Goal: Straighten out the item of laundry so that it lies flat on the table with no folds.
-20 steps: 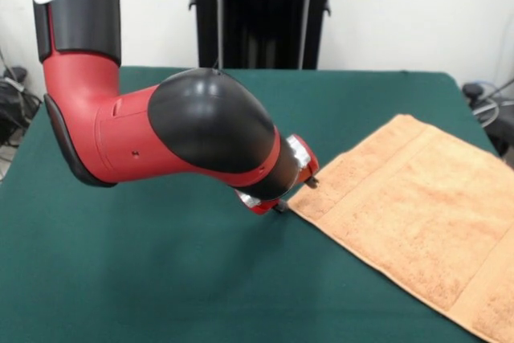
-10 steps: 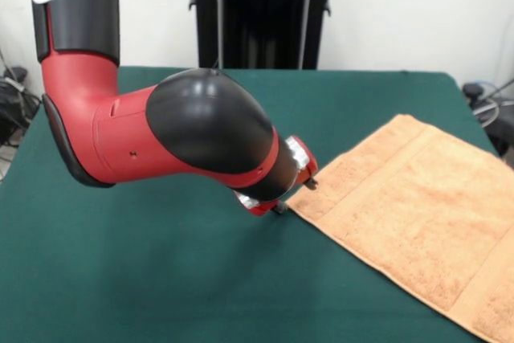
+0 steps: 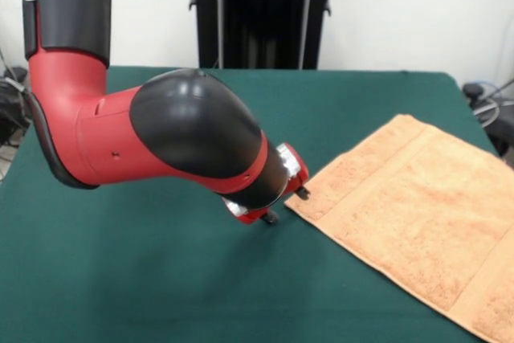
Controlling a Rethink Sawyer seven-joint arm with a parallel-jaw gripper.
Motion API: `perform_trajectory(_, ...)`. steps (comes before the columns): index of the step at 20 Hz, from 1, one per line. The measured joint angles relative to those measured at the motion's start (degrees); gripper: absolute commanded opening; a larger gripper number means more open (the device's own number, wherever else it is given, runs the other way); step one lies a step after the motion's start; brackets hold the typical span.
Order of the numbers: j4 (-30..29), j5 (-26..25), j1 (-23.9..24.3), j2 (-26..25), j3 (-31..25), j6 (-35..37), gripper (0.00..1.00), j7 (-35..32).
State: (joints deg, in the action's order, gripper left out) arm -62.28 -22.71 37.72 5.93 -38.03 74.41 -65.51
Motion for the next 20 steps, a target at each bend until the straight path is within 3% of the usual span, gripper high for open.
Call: perform_trajectory(20, 0.9, 0.0, 0.0, 0.2, 0.0, -0.2, 1.0, 0.0)
